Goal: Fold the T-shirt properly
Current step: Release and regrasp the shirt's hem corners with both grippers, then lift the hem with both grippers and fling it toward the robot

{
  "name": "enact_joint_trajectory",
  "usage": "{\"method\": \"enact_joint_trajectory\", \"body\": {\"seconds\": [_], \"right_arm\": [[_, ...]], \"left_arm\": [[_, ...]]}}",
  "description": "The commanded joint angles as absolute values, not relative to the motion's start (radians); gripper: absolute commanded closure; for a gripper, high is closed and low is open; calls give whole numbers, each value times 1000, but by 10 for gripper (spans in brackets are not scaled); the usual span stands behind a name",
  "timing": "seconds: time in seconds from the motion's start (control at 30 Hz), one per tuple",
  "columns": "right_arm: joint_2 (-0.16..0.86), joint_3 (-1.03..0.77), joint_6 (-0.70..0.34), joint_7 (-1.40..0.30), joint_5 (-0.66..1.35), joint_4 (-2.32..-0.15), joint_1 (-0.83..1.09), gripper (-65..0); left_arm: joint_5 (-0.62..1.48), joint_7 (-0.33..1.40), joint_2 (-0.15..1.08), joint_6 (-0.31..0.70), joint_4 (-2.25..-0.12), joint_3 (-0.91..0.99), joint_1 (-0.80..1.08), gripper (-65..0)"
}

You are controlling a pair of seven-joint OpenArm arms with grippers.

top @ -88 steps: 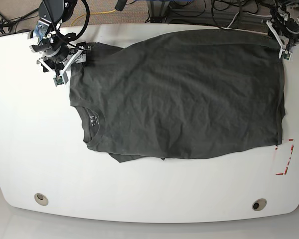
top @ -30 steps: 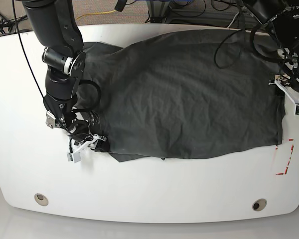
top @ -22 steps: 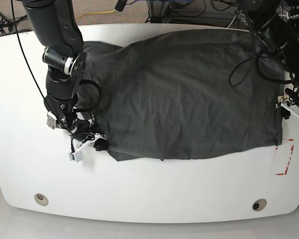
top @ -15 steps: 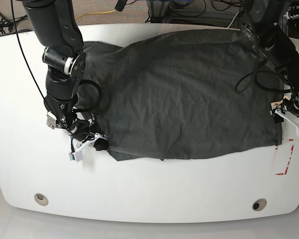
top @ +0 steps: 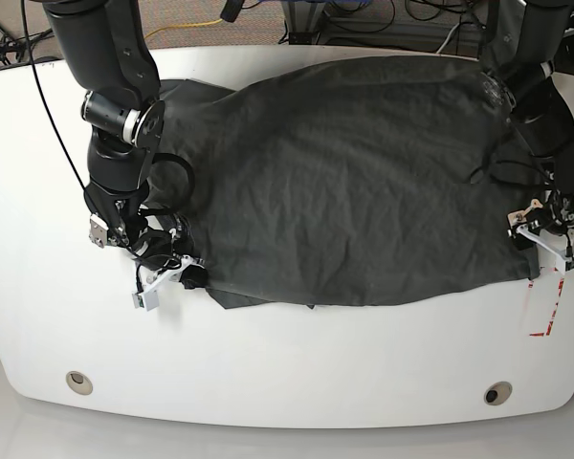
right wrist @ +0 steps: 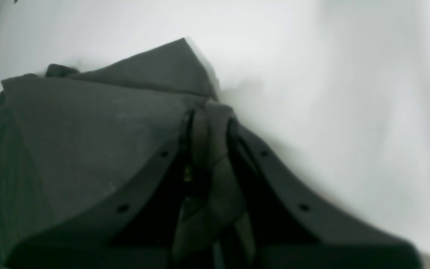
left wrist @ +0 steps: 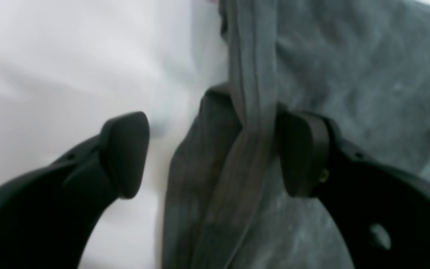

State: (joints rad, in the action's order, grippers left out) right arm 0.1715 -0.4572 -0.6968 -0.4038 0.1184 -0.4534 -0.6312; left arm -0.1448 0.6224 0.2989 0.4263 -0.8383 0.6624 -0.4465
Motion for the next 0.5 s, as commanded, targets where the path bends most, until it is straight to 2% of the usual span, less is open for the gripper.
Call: {"method": "enact_joint_trajectory", "body": {"seconds": [0.0, 0.07, 0.17, 0.23, 0.27, 0.37, 0.4, 0.47], "right_arm": [[177, -456, -698, -409, 120, -496, -654, 0], [174, -456, -698, -430, 120, -541, -651, 0], [151, -456, -698, -443, 117, -579, -650, 0], [147, -456, -698, -479, 116, -627, -634, 0], [145, -456, -698, -490, 119, -644, -630, 0], [140, -455, -698, -533, 119, -733, -610, 0], [140, -455, -698, -547, 119, -753, -604, 0], [134, -455, -698, -581, 120, -796, -591, 0]], "left_arm": [[-137, 613, 305, 427, -846, 662, -470, -506], [-137, 613, 298, 429, -842, 664, -470, -494], [-137, 599, 288, 429, -840, 662, -470, -397], [-139, 564, 271, 429, -840, 662, -466, -279], [-142, 552, 268, 429, -840, 662, -466, -240], [-147, 524, 268, 429, -839, 633, -464, -35], [-145, 522, 268, 429, -839, 618, -463, 0], [-139, 522, 268, 429, -849, 588, -463, 0]]}}
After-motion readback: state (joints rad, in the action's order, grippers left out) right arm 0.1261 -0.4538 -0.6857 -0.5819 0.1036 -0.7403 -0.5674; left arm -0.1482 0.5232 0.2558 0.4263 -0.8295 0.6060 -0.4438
